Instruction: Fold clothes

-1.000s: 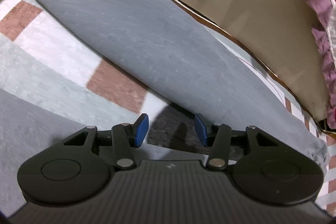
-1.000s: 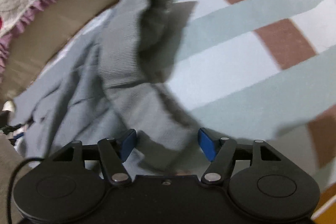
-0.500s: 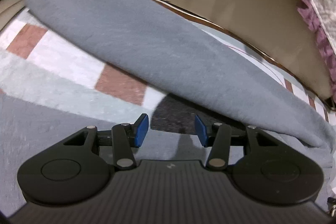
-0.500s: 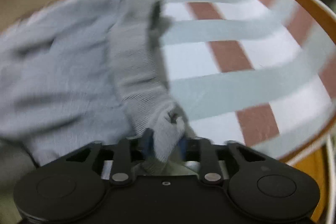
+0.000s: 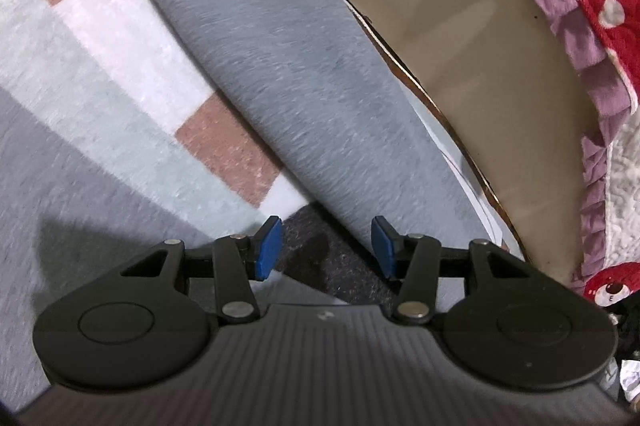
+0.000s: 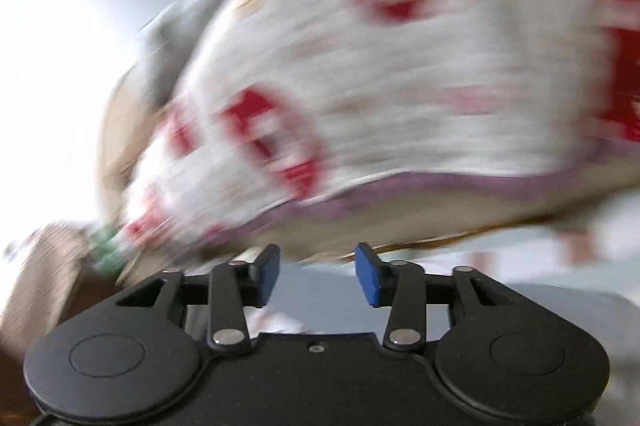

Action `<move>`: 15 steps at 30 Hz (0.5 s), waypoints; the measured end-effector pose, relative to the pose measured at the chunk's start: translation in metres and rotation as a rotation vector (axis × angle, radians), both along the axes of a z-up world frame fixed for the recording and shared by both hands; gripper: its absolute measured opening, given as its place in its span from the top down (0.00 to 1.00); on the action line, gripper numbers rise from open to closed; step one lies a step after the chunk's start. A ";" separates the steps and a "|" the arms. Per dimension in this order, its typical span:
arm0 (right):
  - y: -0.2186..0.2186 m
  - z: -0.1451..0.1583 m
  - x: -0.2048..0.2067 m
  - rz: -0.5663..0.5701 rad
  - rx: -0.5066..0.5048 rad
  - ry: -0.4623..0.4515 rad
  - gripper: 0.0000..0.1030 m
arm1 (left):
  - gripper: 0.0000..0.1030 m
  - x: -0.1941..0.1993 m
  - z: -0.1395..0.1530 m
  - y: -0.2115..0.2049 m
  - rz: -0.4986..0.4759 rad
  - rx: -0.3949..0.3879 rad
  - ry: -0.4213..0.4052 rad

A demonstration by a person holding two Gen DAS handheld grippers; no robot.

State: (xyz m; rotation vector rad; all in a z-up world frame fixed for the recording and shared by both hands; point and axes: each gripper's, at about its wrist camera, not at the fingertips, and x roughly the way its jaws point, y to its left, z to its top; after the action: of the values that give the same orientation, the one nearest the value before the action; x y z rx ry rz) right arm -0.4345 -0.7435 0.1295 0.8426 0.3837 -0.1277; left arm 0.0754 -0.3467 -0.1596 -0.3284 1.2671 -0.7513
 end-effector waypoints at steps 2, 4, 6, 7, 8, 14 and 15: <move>0.010 0.010 0.063 0.187 0.002 0.014 0.40 | 0.51 0.002 -0.003 -0.005 0.010 -0.011 0.012; 0.027 0.001 0.123 0.313 -0.027 0.064 0.33 | 0.50 0.004 -0.006 -0.011 0.001 -0.032 0.040; 0.048 -0.030 0.177 0.321 -0.112 0.123 0.31 | 0.50 0.004 -0.007 -0.017 0.001 -0.008 0.026; 0.059 -0.055 0.202 0.317 -0.163 0.189 0.31 | 0.50 0.004 -0.007 -0.019 0.004 0.009 0.015; 0.071 -0.079 0.227 0.314 -0.212 0.251 0.37 | 0.51 0.005 -0.006 -0.019 0.007 0.017 0.008; 0.128 -0.140 0.305 0.435 -0.177 0.107 0.69 | 0.93 0.015 0.007 -0.006 -0.077 -0.065 -0.043; 0.139 -0.147 0.312 0.419 -0.227 0.102 0.76 | 0.94 0.015 0.010 -0.004 -0.073 -0.046 -0.067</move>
State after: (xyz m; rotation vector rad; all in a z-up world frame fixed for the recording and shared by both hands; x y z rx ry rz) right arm -0.1227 -0.6045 -0.0178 0.5192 0.6213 0.1737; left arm 0.0902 -0.3505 -0.1495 -0.2929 1.2055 -0.8483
